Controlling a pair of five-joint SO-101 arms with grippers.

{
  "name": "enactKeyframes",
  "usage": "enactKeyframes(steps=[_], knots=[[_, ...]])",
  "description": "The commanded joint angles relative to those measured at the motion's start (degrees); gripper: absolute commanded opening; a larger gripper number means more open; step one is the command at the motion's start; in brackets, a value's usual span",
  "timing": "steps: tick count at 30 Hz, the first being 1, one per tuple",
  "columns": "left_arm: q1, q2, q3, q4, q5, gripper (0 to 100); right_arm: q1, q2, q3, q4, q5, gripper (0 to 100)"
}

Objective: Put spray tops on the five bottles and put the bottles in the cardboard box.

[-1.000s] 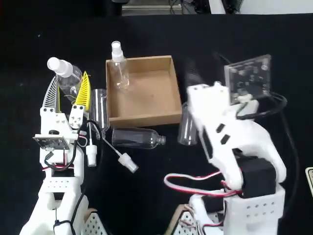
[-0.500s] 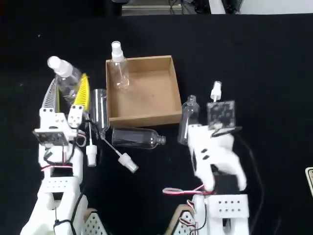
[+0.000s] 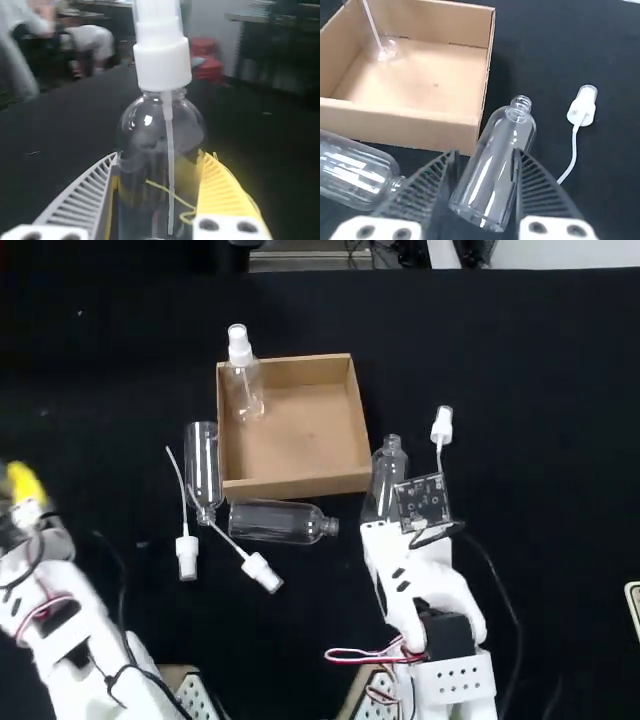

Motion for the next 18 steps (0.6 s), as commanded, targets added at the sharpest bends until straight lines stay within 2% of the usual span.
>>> enactKeyframes(steps=[1, 6, 11, 13, 18], knots=[[-4.1, -0.6, 1.7, 0.0, 0.5, 3, -1.0, -5.6, -0.5, 0.3, -0.2, 14.5], [-4.1, 0.6, -0.5, -0.3, 0.5, 3, -1.0, -5.6, -0.4, 0.5, 0.1, 14.5], [-4.6, 12.0, -7.8, -2.2, 0.5, 3, -0.9, -5.6, -0.4, 0.7, 0.2, 14.5], [-5.9, 19.2, -9.3, -9.4, 0.5, 3, -0.9, -5.6, -0.4, 0.7, 0.2, 14.5], [-6.7, 38.9, -8.0, -35.6, 0.1, 3, -0.9, -5.6, -0.4, 0.7, 0.2, 14.5]])
